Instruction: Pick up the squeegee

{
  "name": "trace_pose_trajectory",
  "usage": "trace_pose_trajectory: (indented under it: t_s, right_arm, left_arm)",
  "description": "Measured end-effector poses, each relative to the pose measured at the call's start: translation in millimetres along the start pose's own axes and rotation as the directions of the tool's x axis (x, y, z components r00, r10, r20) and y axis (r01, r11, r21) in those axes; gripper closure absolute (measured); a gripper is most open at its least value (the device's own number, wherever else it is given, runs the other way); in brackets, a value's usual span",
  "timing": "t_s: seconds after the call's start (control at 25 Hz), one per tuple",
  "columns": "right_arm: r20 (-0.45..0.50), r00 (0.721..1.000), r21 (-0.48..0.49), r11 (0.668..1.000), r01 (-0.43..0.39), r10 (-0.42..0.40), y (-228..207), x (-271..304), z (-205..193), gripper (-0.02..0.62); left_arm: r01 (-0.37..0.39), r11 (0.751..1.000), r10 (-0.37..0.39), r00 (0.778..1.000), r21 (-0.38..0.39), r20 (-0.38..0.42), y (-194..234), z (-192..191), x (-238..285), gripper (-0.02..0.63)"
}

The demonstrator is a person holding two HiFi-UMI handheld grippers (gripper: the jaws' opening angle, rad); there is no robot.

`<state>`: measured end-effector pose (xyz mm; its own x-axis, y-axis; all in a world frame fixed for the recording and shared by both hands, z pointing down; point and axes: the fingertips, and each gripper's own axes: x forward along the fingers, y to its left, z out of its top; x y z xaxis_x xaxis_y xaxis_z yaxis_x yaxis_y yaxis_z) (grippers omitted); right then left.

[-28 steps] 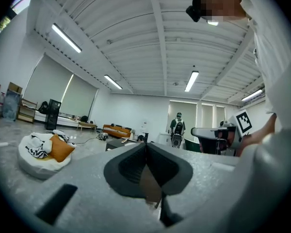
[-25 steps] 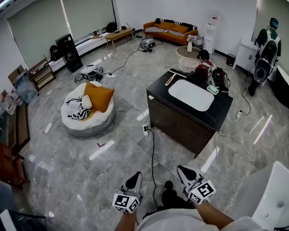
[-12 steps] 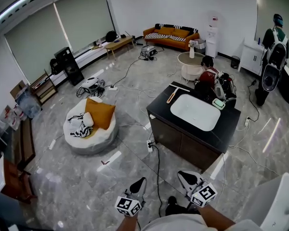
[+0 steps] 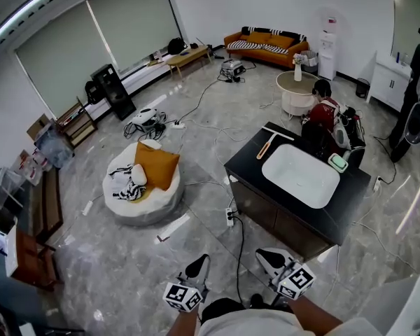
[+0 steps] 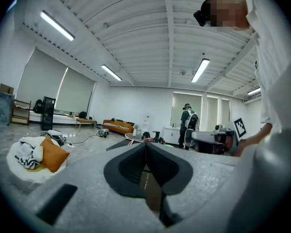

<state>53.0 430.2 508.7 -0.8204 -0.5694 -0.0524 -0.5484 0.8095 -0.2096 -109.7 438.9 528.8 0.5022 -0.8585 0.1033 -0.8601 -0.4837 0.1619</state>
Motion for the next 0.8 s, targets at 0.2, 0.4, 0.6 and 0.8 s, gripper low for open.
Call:
trace_pose_trajectory:
  t_s: [0.2,0.4,0.6,0.8]
  right_arm:
    - [-0.044,0.992,0.065,0.990,0.125,-0.122,-60,28,-16,0.580]
    - [-0.061,0.981,0.067,0.980,0.188,-0.184,-102,66,-15,0.580]
    - [-0.029,0.943,0.033,0.942,0.333,-0.332,-159,114,4,0.580]
    - [-0.024,0.907,0.026,0.907,0.421,-0.420,-207,167,21,0.580]
  left_arm:
    - [0.007,1.000,-0.007,1.000,0.002,0.002,27,2,39,0.591]
    - [0.017,0.999,-0.017,1.000,-0.028,0.004,73,6,79,0.591]
    - [0.025,0.999,-0.024,0.999,-0.029,0.023,136,25,132,0.591]
    - [0.062,0.997,-0.061,0.998,-0.044,0.033,199,44,184,0.591]
